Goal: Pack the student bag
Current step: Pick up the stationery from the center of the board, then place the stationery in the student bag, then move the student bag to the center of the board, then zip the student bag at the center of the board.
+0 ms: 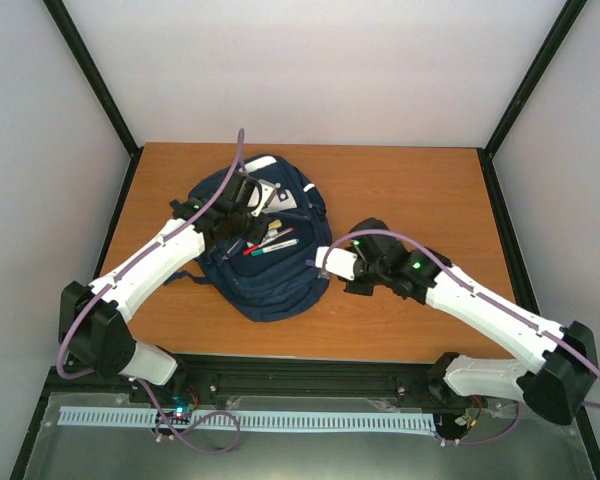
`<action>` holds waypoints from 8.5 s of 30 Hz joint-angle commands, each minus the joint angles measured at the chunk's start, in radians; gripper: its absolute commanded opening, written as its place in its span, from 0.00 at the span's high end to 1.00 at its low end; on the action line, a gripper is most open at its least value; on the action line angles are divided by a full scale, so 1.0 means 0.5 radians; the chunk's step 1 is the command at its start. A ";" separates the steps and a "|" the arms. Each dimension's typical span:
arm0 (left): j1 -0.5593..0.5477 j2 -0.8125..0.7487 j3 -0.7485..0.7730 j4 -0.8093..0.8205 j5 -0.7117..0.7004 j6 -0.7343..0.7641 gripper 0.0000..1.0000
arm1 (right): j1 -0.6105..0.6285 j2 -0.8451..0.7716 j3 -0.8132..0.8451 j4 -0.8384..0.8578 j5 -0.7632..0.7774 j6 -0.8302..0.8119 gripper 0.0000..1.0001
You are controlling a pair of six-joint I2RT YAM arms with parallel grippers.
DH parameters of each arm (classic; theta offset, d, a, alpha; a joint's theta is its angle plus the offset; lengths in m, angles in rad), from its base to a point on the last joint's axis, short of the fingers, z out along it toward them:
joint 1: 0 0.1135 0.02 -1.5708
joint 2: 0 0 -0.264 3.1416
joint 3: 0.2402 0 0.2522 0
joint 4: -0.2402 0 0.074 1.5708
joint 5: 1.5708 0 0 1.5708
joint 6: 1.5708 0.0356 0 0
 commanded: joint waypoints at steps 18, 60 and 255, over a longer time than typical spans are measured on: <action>-0.001 -0.041 0.091 0.053 -0.161 -0.057 0.84 | 0.536 0.723 0.519 0.572 0.430 -0.777 0.97; -0.001 0.050 0.094 0.073 0.021 -0.098 0.82 | 0.091 0.408 0.201 0.498 0.144 0.017 0.61; -0.896 0.037 -1.200 1.399 0.663 -0.108 0.96 | -0.774 0.975 0.067 0.121 -0.599 0.487 0.72</action>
